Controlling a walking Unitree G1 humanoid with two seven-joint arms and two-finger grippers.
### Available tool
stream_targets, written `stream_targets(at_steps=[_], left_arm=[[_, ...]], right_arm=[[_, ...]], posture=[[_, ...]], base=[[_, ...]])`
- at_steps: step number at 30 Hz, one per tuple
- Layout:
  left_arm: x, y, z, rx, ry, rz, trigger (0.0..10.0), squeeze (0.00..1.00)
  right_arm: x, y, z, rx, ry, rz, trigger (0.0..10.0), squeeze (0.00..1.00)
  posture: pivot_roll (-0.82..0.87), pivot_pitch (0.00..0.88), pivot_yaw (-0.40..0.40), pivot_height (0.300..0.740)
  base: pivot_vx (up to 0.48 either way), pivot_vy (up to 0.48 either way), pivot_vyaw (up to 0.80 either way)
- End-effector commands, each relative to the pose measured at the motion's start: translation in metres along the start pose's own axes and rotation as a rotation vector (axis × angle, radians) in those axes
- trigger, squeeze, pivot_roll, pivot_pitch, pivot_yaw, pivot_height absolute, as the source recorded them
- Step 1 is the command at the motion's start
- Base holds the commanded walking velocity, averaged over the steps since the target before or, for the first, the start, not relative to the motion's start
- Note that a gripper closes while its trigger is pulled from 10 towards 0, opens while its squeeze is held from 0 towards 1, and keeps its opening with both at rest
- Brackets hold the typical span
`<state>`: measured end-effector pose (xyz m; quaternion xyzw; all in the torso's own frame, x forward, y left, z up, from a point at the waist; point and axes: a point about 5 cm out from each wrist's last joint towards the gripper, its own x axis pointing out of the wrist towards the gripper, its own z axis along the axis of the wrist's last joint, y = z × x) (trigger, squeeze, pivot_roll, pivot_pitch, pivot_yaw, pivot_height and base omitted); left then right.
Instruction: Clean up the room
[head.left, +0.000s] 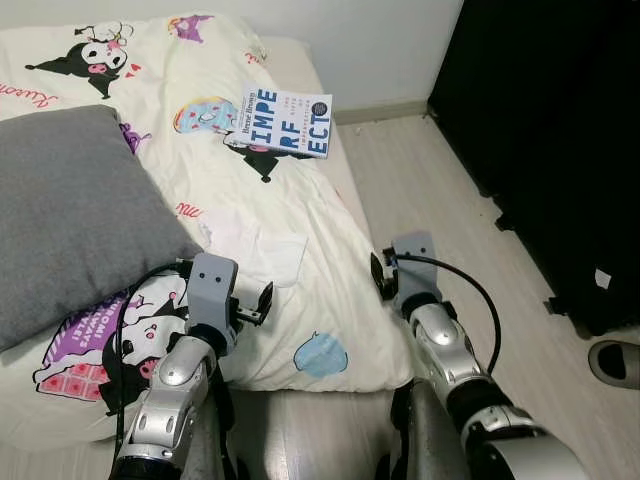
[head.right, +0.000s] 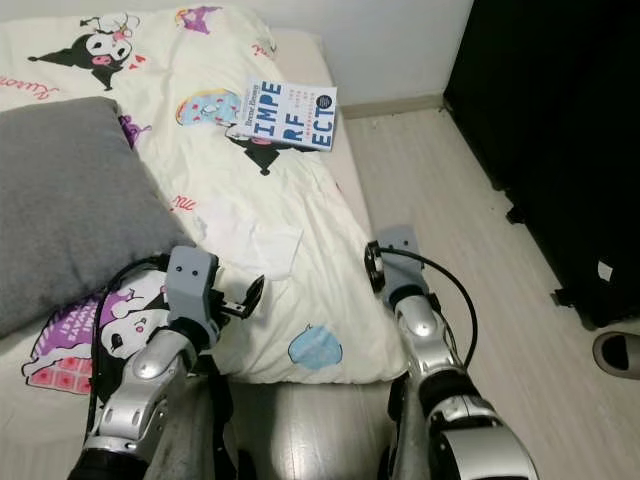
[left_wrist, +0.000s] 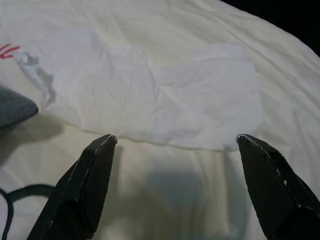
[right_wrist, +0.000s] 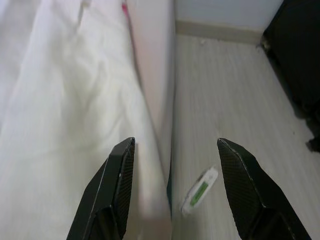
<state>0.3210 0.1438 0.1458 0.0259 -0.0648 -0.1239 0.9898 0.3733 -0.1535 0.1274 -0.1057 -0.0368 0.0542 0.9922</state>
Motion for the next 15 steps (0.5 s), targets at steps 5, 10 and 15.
stream_targets(at_steps=[5,10,15], left_arm=[[0.003,-0.006,-0.004,-0.037,-0.002,-0.015,10.0,0.0],[0.016,-0.026,-0.004,-0.004,-0.013,-0.112,10.0,1.0],[0.035,-0.035,-0.012,0.116,0.055,-0.118,10.0,0.0]], right_arm=[[-0.008,0.005,-0.008,0.026,-0.013,0.004,10.0,0.0],[-0.014,0.004,-0.012,0.031,-0.019,-0.009,10.0,0.0],[-0.016,0.006,-0.013,0.041,-0.014,-0.012,10.0,0.0]], posture=[[0.1,0.336,0.008,0.53],[0.08,0.351,0.019,0.53],[0.08,0.367,0.032,0.53]], base=[[0.0,0.0,0.0],[0.0,0.0,0.0],[0.0,0.0,0.0]])
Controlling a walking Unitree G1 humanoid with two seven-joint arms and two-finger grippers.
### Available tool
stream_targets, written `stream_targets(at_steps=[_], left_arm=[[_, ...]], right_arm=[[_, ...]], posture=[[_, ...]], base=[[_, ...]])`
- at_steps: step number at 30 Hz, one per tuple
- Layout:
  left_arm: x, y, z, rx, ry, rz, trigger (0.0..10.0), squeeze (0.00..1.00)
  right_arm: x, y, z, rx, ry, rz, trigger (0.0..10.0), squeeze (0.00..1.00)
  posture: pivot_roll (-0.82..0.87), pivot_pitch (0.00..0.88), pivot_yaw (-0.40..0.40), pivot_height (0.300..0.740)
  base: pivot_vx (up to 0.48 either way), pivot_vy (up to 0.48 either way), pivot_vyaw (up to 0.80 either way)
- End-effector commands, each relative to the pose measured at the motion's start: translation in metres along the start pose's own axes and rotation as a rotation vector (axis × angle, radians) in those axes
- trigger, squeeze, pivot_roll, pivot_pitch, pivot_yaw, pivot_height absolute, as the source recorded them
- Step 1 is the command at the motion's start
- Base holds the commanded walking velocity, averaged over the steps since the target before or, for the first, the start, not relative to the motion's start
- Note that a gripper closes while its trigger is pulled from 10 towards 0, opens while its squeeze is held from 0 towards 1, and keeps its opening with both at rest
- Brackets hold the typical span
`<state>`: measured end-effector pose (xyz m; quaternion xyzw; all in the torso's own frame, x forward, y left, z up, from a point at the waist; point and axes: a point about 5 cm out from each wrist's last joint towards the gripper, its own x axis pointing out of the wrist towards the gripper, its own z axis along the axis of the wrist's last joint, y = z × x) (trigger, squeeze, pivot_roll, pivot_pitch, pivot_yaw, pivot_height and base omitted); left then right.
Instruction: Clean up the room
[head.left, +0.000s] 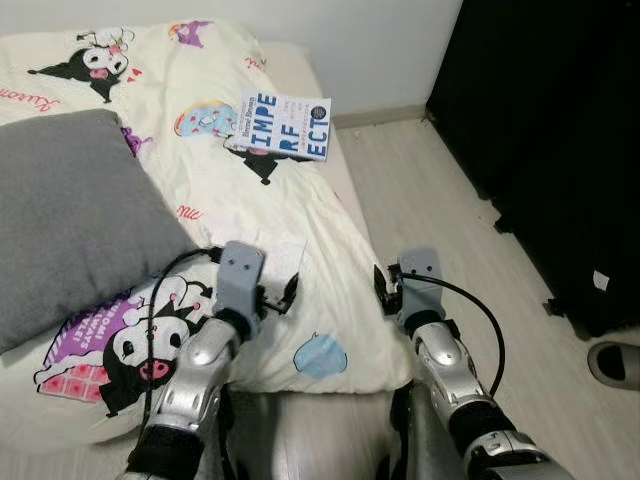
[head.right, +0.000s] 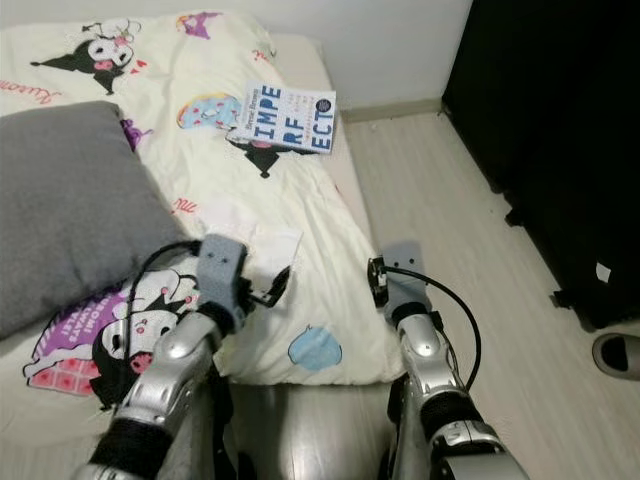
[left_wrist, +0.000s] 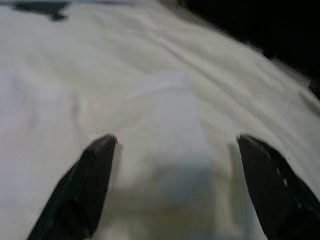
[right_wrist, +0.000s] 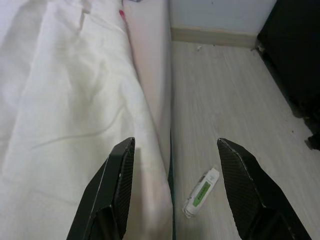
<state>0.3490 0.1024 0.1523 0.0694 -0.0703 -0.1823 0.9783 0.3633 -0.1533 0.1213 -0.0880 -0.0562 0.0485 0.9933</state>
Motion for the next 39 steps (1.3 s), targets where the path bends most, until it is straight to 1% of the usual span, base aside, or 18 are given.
stream_targets(at_steps=[1,3,5,10,11,12,14,16,19,20,21,23,24,31,34,37,39], left_arm=[[-0.003,-0.004,-0.015,0.032,0.062,0.003,10.0,0.0],[0.003,0.005,-0.018,0.14,0.08,0.098,10.0,0.0],[0.005,0.01,-0.017,0.191,0.081,0.139,10.0,0.0],[0.006,0.011,-0.017,0.204,0.082,0.148,10.0,0.0],[0.006,0.013,-0.017,0.229,0.079,0.161,10.0,0.0],[0.006,0.013,-0.017,0.229,0.079,0.161,10.0,0.0],[0.005,0.02,-0.018,0.266,0.083,0.194,10.0,0.0],[0.005,0.02,-0.018,0.266,0.083,0.194,10.0,0.0],[0.004,0.025,-0.021,0.272,0.085,0.207,10.0,0.0],[0.004,0.025,-0.022,0.256,0.079,0.202,10.0,0.0],[0.004,0.024,-0.022,0.242,0.066,0.197,6.9,0.0],[0.004,0.024,-0.021,0.233,0.056,0.194,6.9,0.0],[0.004,0.02,-0.02,0.203,0.031,0.175,0.0,0.0],[0.004,0.015,-0.018,0.154,0.006,0.152,0.0,0.0],[0.004,0.013,-0.011,0.127,-0.048,0.156,0.0,0.0],[0.004,0.012,-0.01,0.125,-0.059,0.155,0.0,0.0],[0.003,0.009,-0.006,0.096,-0.087,0.134,0.0,0.0]], right_arm=[[-0.006,0.003,-0.008,0.008,0.025,0.004,10.0,0.0],[-0.008,0.005,-0.01,0.009,0.025,0.007,10.0,0.0],[-0.009,0.006,-0.01,0.01,0.024,0.009,10.0,0.0],[-0.009,0.006,-0.01,0.011,0.024,0.009,10.0,0.0],[-0.01,0.007,-0.01,0.012,0.023,0.01,10.0,0.0],[-0.01,0.007,-0.01,0.012,0.023,0.01,10.0,0.0],[-0.011,0.007,-0.011,0.011,0.023,0.013,10.0,0.0],[-0.011,0.007,-0.011,0.011,0.023,0.013,10.0,0.0],[-0.011,0.008,-0.01,0.009,0.023,0.018,10.0,0.0],[-0.011,0.008,-0.01,0.008,0.023,0.02,10.0,0.0],[-0.01,0.009,-0.009,0.008,0.023,0.021,10.0,0.0],[-0.01,0.009,-0.009,0.008,0.023,0.021,10.0,0.0],[-0.009,0.009,-0.008,0.008,0.023,0.023,10.0,0.0],[-0.008,0.01,-0.008,0.008,0.026,0.025,10.0,0.0],[-0.007,0.011,-0.006,0.006,0.024,0.025,10.0,0.0],[-0.007,0.01,-0.006,0.005,0.025,0.025,10.0,0.0],[-0.006,0.01,-0.006,0.005,0.025,0.024,10.0,0.0]], posture=[[0.08,0.367,0.032,0.53],[0.07,0.373,0.036,0.53],[0.07,0.377,0.037,0.53],[0.07,0.377,0.037,0.53],[0.07,0.381,0.039,0.53],[0.07,0.381,0.039,0.53],[0.07,0.381,0.036,0.53],[0.07,0.381,0.036,0.53],[0.08,0.381,0.033,0.53],[0.08,0.381,0.033,0.53],[0.08,0.381,0.033,0.53],[0.08,0.381,0.033,0.53],[0.08,0.378,0.029,0.53],[0.08,0.376,0.027,0.53],[0.08,0.37,0.026,0.53],[0.08,0.37,0.026,0.53],[0.08,0.365,0.026,0.53]], base=[[0.0,0.0,0.0],[0.0,0.0,0.0],[0.0,0.0,0.0],[0.0,0.0,0.0],[0.0,0.0,0.0],[0.0,0.0,0.0],[0.0,0.0,0.0],[0.0,0.0,0.0],[0.0,0.0,0.0],[0.0,0.0,0.0],[0.0,0.0,0.0],[0.0,0.0,0.0],[0.0,0.0,0.0],[0.0,0.0,0.0],[0.0,0.0,0.0],[0.0,0.0,0.0],[0.0,0.0,0.0]])
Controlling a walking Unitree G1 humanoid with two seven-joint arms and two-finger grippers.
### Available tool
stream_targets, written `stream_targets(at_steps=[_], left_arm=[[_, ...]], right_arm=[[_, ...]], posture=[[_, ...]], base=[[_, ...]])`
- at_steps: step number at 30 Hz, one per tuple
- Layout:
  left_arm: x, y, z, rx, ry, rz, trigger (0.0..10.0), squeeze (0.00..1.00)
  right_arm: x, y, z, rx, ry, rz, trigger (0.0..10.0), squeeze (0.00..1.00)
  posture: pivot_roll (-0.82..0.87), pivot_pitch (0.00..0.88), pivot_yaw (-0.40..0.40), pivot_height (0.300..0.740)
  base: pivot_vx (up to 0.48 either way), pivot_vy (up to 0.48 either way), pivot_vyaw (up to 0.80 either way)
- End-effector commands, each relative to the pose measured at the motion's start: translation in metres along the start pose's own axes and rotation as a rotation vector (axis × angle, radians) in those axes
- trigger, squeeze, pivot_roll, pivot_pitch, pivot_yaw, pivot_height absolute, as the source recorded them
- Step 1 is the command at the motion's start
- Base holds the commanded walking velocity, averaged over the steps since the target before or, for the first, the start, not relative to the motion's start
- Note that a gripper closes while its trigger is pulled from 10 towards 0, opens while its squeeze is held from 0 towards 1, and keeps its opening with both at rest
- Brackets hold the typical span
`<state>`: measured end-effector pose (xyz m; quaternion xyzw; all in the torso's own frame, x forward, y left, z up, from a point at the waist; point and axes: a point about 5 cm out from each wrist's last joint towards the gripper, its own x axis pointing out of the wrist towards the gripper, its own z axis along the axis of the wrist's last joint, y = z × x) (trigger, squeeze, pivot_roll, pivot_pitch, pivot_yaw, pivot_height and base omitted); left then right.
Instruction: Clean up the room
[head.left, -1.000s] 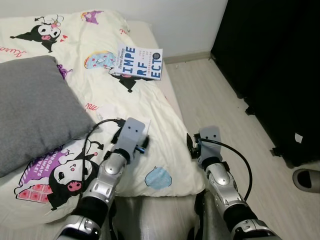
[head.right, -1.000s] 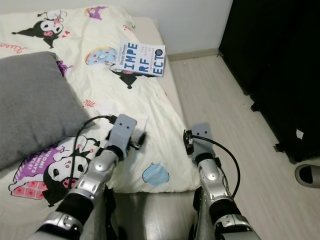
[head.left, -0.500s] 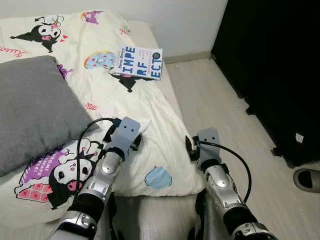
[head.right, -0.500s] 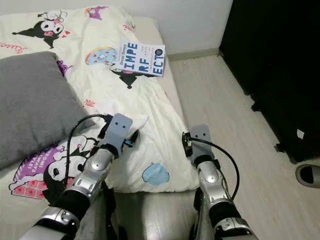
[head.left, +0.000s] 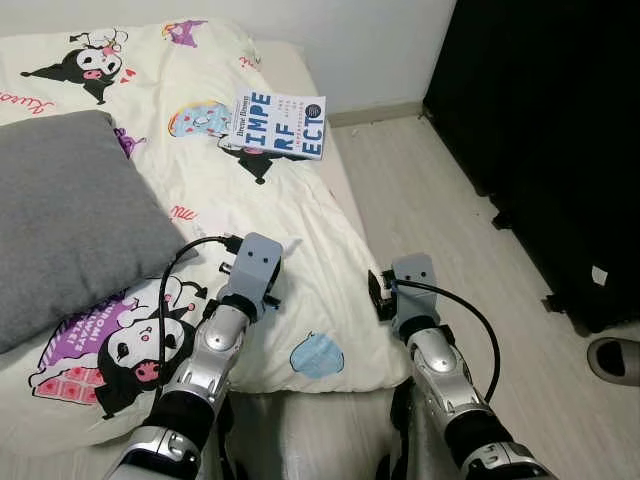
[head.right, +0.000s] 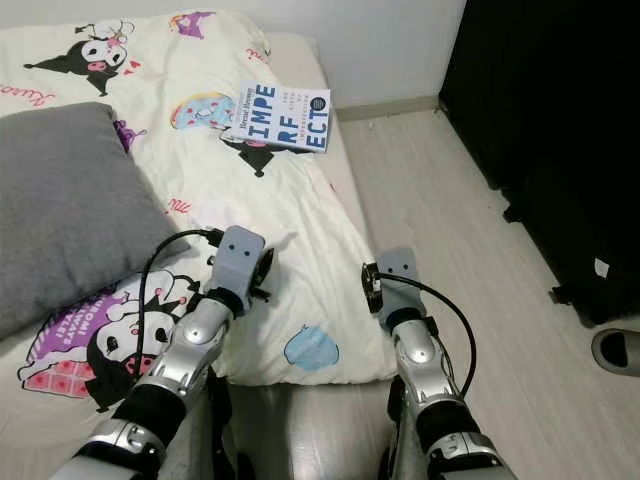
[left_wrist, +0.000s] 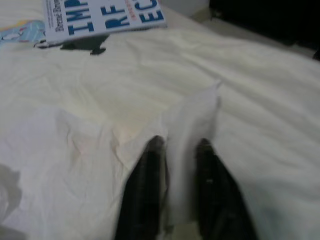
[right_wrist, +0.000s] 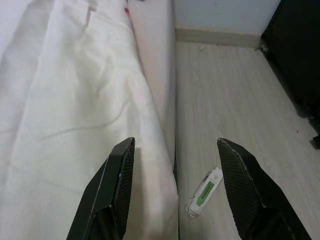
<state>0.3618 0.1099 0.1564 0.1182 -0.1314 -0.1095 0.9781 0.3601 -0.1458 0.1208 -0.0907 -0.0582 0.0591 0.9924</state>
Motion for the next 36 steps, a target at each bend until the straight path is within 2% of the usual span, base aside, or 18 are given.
stream_targets(at_steps=[1,7,11,13,14,17,19,21,22,26,27,29,32,36], left_arm=[[-0.007,-0.003,-0.006,-0.032,0.007,-0.009,0.0,0.0],[-0.01,-0.007,-0.005,-0.068,-0.007,-0.035,0.0,0.0],[-0.013,-0.002,-0.007,-0.087,0.002,-0.03,0.0,0.0],[-0.013,0.008,-0.002,-0.15,-0.013,-0.003,0.0,0.0],[-0.013,0.008,-0.002,-0.15,-0.013,-0.003,0.0,0.0],[-0.018,0.03,0.014,-0.264,-0.073,0.066,0.0,0.0],[-0.02,0.035,0.018,-0.284,-0.093,0.082,0.0,0.0],[-0.029,0.045,0.023,-0.309,-0.128,0.129,0.0,0.0],[-0.035,0.049,0.021,-0.308,-0.115,0.169,10.0,0.0],[-0.042,0.052,0.017,-0.304,-0.094,0.211,10.0,0.0],[-0.049,0.054,0.01,-0.289,-0.065,0.248,10.0,0.0],[-0.049,0.054,0.01,-0.289,-0.065,0.248,10.0,0.0],[-0.063,0.051,-0.005,-0.258,0.001,0.283,10.0,0.0],[-0.072,0.047,-0.014,-0.251,0.045,0.289,10.0,0.0]], right_arm=[[-0.004,0.003,-0.007,0.01,0.03,0.003,10.0,0.0],[-0.003,0.002,-0.006,0.011,0.032,0.001,10.0,0.0],[-0.001,0.004,-0.005,0.014,0.028,-0.001,10.0,0.0],[0.001,0.004,-0.001,0.029,0.013,-0.01,10.0,0.0],[0.001,0.004,-0.001,0.029,0.013,-0.01,10.0,0.0],[0.003,0.001,0.006,0.089,-0.002,-0.028,10.0,0.0],[0.004,0.001,0.007,0.11,0.006,-0.033,10.0,0.0],[0.004,0.0,0.009,0.098,0.011,-0.038,10.0,0.0],[0.002,0.002,0.01,0.076,0.009,-0.031,10.0,0.0],[0.0,0.003,0.009,0.055,0.008,-0.022,10.0,0.0],[-0.003,0.006,0.006,0.047,0.014,-0.017,10.0,0.0],[-0.003,0.006,0.006,0.047,0.014,-0.017,10.0,0.0],[-0.009,0.009,-0.002,0.047,0.03,-0.017,10.0,0.0],[-0.014,0.01,-0.006,0.077,0.045,-0.017,10.0,0.0]], posture=[[0.08,0.365,0.026,0.53],[0.09,0.355,0.024,0.53],[0.08,0.342,0.024,0.53],[0.07,0.313,0.026,0.53],[0.07,0.313,0.026,0.53],[0.05,0.262,0.022,0.53],[0.05,0.262,0.022,0.53],[0.04,0.232,0.015,0.53],[0.04,0.209,0.007,0.53],[0.04,0.205,0.004,0.53],[0.04,0.181,-0.005,0.53],[0.04,0.181,-0.005,0.53],[0.03,0.163,-0.014,0.53],[0.03,0.156,-0.014,0.53]], base=[[0.0,0.0,0.0],[0.0,0.0,0.0],[0.0,0.0,0.0],[0.0,0.0,0.0],[0.0,0.0,0.0],[0.0,0.0,0.0],[0.0,0.0,0.0],[0.0,0.0,0.0],[0.0,0.0,0.0],[0.0,0.0,0.0],[0.0,0.0,0.0],[0.0,0.0,0.0],[0.0,0.0,0.0],[0.0,0.0,0.0]])
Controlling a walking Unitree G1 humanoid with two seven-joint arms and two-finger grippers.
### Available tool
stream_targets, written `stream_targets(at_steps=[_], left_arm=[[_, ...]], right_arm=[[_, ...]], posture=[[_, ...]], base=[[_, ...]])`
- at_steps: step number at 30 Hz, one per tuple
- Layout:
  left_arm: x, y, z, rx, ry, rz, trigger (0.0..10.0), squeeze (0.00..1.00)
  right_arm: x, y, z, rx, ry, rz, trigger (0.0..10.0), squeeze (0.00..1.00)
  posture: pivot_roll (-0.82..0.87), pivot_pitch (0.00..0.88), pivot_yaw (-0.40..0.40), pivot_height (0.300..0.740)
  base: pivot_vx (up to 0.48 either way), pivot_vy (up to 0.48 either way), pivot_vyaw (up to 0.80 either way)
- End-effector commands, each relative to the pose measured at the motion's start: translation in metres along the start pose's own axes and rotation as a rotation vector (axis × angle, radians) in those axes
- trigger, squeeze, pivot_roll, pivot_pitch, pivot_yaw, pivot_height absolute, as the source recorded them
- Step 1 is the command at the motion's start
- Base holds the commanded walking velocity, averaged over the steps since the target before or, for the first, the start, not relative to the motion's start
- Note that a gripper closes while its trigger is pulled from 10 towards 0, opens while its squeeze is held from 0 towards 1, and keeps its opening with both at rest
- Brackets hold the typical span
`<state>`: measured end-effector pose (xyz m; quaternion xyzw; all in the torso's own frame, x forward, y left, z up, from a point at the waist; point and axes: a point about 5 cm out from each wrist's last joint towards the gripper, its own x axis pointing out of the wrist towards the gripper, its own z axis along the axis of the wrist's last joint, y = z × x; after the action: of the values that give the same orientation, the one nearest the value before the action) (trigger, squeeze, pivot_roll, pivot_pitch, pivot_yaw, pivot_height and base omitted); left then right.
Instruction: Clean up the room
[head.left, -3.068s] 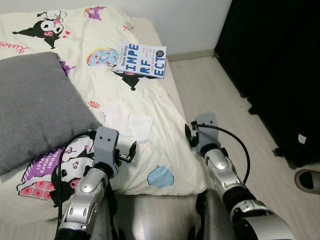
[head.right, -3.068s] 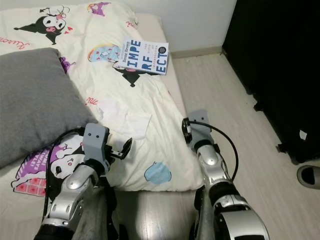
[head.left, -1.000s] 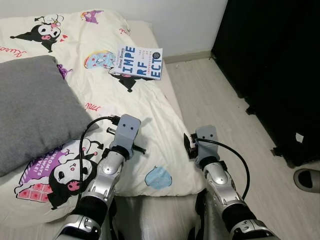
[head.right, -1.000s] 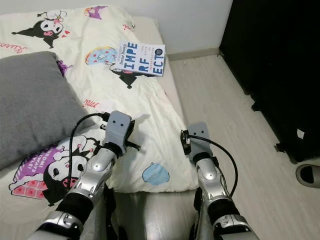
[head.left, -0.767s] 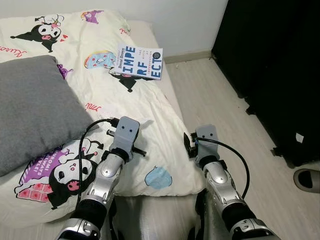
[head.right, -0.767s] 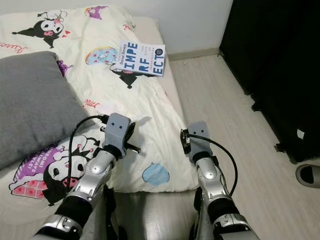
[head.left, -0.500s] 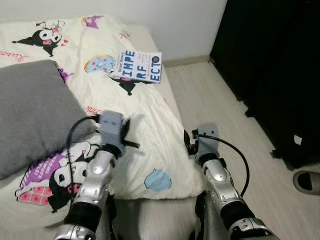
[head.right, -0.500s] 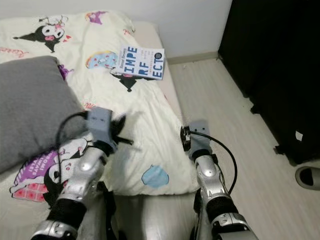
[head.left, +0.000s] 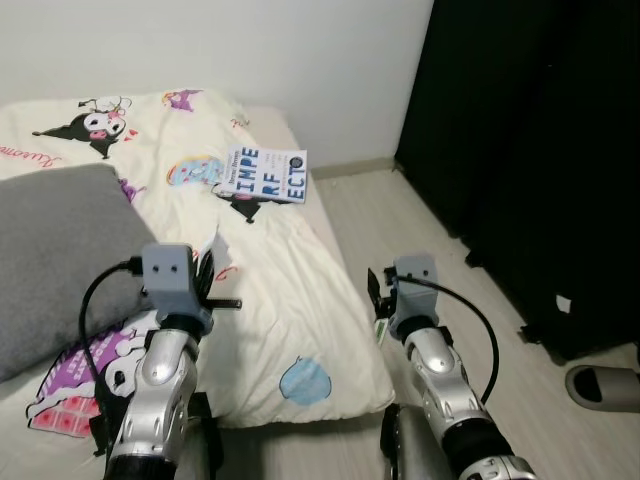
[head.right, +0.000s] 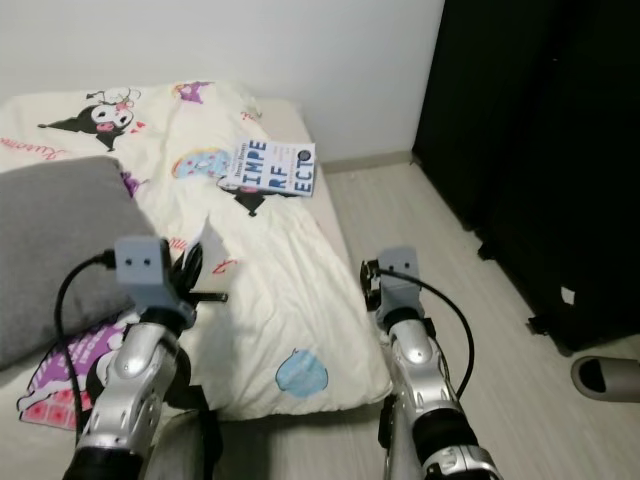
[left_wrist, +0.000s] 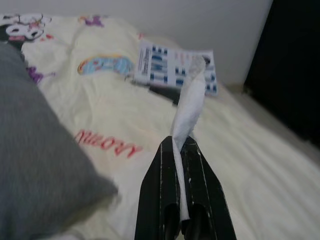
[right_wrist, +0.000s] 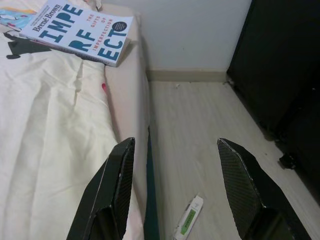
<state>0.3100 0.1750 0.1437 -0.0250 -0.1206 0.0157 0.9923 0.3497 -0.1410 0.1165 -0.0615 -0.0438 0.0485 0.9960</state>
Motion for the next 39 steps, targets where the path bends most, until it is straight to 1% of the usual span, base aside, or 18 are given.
stream_targets(at_steps=[1,7,16,20,28,35,39], left_arm=[[-0.006,-0.002,-0.006,0.014,0.03,-0.003,10.0,0.0],[-0.01,-0.005,-0.007,0.028,0.048,-0.018,10.0,0.0],[-0.012,-0.007,-0.007,0.045,0.063,-0.006,10.0,0.0],[-0.013,-0.006,-0.009,0.055,0.072,0.001,10.0,0.0],[-0.013,-0.005,-0.008,0.06,0.079,0.011,10.0,0.0],[-0.014,-0.003,-0.009,0.063,0.084,0.015,10.0,0.0],[-0.014,-0.003,-0.008,0.069,0.083,0.015,10.0,0.0]], right_arm=[[-0.005,0.003,-0.005,0.032,0.017,0.011,10.0,0.0],[-0.009,0.004,-0.007,0.043,0.022,0.013,10.0,0.0],[-0.013,0.004,-0.01,0.043,0.046,0.01,10.0,0.0],[-0.015,0.008,-0.015,0.028,0.076,0.026,10.0,0.0],[-0.017,0.008,-0.015,0.026,0.077,0.024,10.0,0.0],[-0.016,0.005,-0.011,0.067,0.058,0.031,10.0,0.0],[-0.016,0.006,-0.01,0.067,0.054,0.035,10.0,0.0]], posture=[[0.03,0.158,-0.013,0.535],[0.03,0.153,-0.009,0.55],[0.03,0.144,-0.006,0.588],[0.04,0.149,-0.011,0.588],[0.04,0.157,-0.017,0.588],[0.04,0.158,-0.018,0.588],[0.04,0.161,-0.018,0.598]], base=[[0.0,0.0,0.0],[0.0,0.0,0.0],[0.0,0.0,0.0],[0.0,0.0,0.0],[0.0,0.0,0.0],[0.0,0.0,0.0],[0.0,0.0,0.0]])
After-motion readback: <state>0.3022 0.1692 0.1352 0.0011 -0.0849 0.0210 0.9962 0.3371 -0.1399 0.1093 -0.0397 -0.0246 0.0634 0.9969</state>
